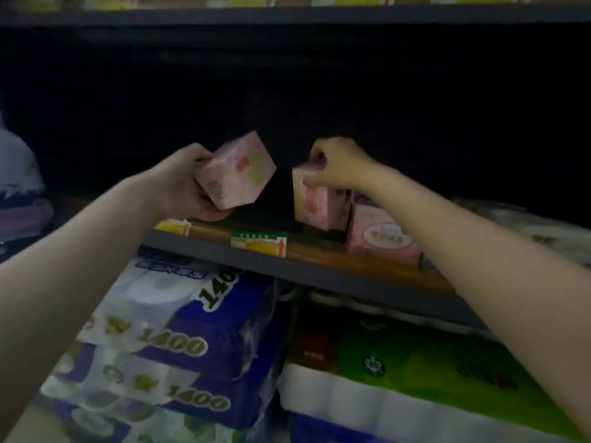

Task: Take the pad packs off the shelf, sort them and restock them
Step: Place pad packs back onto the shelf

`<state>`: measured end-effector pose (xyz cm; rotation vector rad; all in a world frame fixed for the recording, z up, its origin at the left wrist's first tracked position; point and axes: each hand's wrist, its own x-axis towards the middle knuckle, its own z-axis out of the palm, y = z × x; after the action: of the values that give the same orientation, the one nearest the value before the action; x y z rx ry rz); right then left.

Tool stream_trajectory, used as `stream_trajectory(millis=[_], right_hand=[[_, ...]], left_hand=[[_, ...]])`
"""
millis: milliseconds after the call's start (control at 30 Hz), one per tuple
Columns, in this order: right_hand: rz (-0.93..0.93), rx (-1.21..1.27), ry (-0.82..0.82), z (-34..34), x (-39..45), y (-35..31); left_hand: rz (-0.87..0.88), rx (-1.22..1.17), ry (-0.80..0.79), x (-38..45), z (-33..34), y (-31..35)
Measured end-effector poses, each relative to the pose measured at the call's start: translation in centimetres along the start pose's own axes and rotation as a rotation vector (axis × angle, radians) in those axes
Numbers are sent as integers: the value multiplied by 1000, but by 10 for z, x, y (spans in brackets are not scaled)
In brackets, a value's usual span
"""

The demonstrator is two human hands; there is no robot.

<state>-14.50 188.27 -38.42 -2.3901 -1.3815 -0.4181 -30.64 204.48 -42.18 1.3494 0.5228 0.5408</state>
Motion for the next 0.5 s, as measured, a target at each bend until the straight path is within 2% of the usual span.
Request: stream_trajectory(millis=[100, 333, 400, 500], right_hand=[[-53, -170, -223, 15, 17, 3], [78, -304, -460, 42, 33, 30], [59, -410, -483, 41, 33, 36], [-7, -543, -400, 40, 28, 36]], left_hand=[[-21, 33, 30, 8, 3, -4], [-1, 127, 73, 16, 12, -1], [-5, 148, 80, 17, 13, -1], [-6, 150, 96, 20, 17, -3]])
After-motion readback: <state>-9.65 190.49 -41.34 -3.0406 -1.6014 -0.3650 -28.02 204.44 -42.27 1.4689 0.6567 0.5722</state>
